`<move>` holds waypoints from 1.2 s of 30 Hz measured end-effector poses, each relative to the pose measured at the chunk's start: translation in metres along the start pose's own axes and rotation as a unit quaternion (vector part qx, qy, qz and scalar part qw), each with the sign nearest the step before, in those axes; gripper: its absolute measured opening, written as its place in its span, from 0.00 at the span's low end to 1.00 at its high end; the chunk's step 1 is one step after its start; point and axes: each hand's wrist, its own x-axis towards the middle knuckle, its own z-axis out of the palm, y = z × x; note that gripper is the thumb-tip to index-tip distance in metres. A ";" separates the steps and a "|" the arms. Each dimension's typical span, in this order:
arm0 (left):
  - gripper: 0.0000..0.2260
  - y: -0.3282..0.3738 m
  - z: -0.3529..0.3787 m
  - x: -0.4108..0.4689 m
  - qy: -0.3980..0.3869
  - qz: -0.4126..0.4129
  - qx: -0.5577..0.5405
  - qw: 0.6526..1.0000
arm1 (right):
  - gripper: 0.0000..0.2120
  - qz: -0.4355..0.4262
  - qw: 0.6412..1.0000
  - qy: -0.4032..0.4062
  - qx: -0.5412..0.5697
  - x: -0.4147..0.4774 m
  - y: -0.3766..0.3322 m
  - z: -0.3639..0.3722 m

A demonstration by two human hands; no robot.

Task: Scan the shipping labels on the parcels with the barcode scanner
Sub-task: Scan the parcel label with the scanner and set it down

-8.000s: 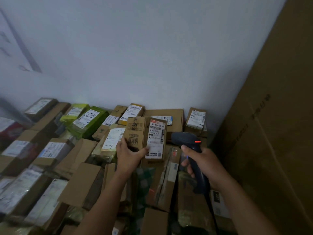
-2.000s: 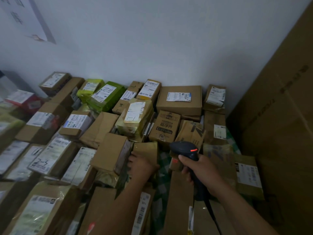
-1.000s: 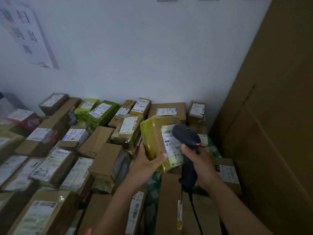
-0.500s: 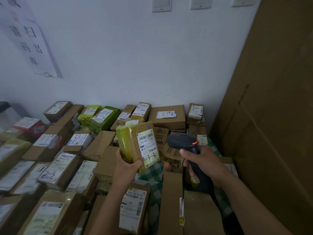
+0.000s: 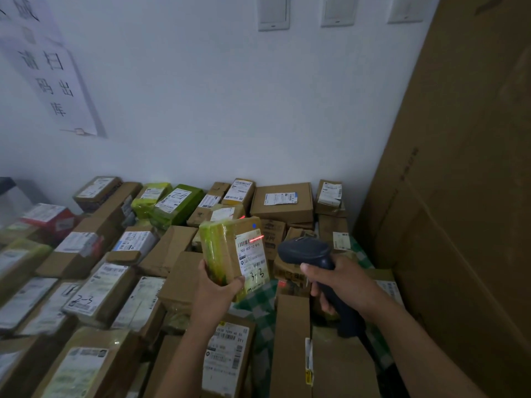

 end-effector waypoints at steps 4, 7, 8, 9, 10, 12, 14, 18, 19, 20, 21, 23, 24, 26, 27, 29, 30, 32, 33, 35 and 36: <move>0.37 0.001 0.004 0.004 -0.012 -0.002 0.017 1.000 | 0.11 0.003 1.000 0.005 -0.001 0.000 0.001 -0.002; 0.33 0.004 0.010 0.007 -0.015 0.004 0.040 0.999 | 0.13 0.009 1.000 0.024 0.008 0.001 0.003 -0.007; 0.32 0.007 0.013 0.008 -0.019 0.003 0.033 0.999 | 0.14 0.009 0.999 0.037 0.011 0.001 0.003 -0.010; 0.31 0.011 0.016 0.010 -0.027 0.001 0.022 0.999 | 0.15 0.010 0.998 0.055 0.017 0.001 0.003 -0.013; 0.31 0.015 0.020 0.011 -0.040 -0.001 0.015 0.999 | 0.15 0.013 0.997 0.078 0.025 0.002 0.003 -0.017; 0.31 0.027 0.031 0.016 -0.074 0.002 0.007 0.997 | 0.15 0.020 0.991 0.125 0.052 0.003 0.006 -0.025; 0.31 0.039 0.046 0.023 -0.113 0.006 -0.004 0.994 | 0.14 0.029 0.983 0.162 0.084 0.006 0.010 -0.033; 0.29 0.057 0.082 0.042 -0.181 -0.038 -0.079 0.979 | 0.12 0.041 0.975 0.191 0.105 0.012 0.019 -0.044; 0.28 0.059 0.089 0.046 -0.189 -0.057 -0.090 0.976 | 0.12 0.043 0.975 0.191 0.104 0.013 0.021 -0.045; 0.26 0.060 0.096 0.050 -0.194 -0.070 -0.100 0.973 | 0.12 0.045 0.976 0.189 0.102 0.014 0.023 -0.047; 0.24 0.060 0.101 0.054 -0.193 -0.077 -0.098 0.973 | 0.12 0.048 0.976 0.186 0.099 0.016 0.026 -0.048; 0.20 0.061 0.107 0.058 -0.177 -0.056 -0.069 0.980 | 0.12 0.052 0.978 0.177 0.094 0.020 0.028 -0.049; 0.19 0.062 0.107 0.059 -0.166 -0.037 -0.051 0.984 | 0.12 0.052 0.979 0.173 0.089 0.021 0.029 -0.049; 0.19 0.063 0.107 0.060 -0.151 0.005 -0.011 0.989 | 0.11 0.052 0.982 0.164 0.072 0.023 0.027 -0.047; 0.19 0.064 0.106 0.060 -0.147 0.027 0.015 0.989 | 0.11 0.051 0.984 0.159 0.060 0.023 0.025 -0.046; 0.21 0.065 0.102 0.058 -0.139 0.062 0.063 0.986 | 0.13 0.044 0.988 0.143 0.037 0.023 0.022 -0.042; 0.22 0.065 0.098 0.055 -0.131 0.075 0.078 0.985 | 0.14 0.040 0.990 0.135 0.032 0.022 0.020 -0.039; 0.22 0.062 0.085 0.047 -0.111 0.085 0.093 0.986 | 0.17 0.035 0.992 0.123 0.021 0.019 0.018 -0.031; 0.21 0.058 0.076 0.042 -0.101 0.088 0.097 0.986 | 0.17 0.035 0.993 0.115 0.011 0.018 0.017 -0.026; 0.19 0.041 0.056 0.029 -0.083 0.098 0.116 0.985 | 0.14 0.036 0.995 0.092 -0.007 0.014 0.016 -0.011; 0.16 0.029 0.046 0.022 -0.073 0.106 0.134 0.983 | 0.13 0.037 0.996 0.079 -0.013 0.013 0.017 -0.002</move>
